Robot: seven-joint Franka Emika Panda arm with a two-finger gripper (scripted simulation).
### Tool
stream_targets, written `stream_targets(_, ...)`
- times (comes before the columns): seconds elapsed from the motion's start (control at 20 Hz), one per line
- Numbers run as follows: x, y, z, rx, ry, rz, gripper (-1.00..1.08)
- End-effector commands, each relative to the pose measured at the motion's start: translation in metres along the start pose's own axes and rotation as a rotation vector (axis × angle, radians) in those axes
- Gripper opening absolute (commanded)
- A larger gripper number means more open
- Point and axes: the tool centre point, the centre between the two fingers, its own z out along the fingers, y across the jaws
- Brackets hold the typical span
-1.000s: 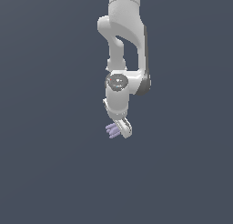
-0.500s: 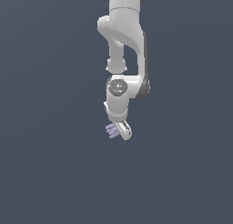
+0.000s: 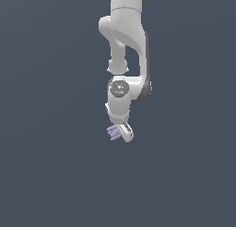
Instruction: Pick up the object and move it to a goal position.
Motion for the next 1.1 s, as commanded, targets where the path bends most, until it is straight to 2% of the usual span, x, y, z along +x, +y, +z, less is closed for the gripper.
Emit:
stream_targets(0.0, 0.001, 0.0, -0.002, 0.0, 0.0, 0.0, -1.0)
stream_targets(0.45, 0.024, -0.007, -0.035, 0.0, 0.0, 0.0, -1.0)
stream_targets(1.05, 0.085, -0.025, -0.124, -0.001, 0.002, 0.001, -1.0)
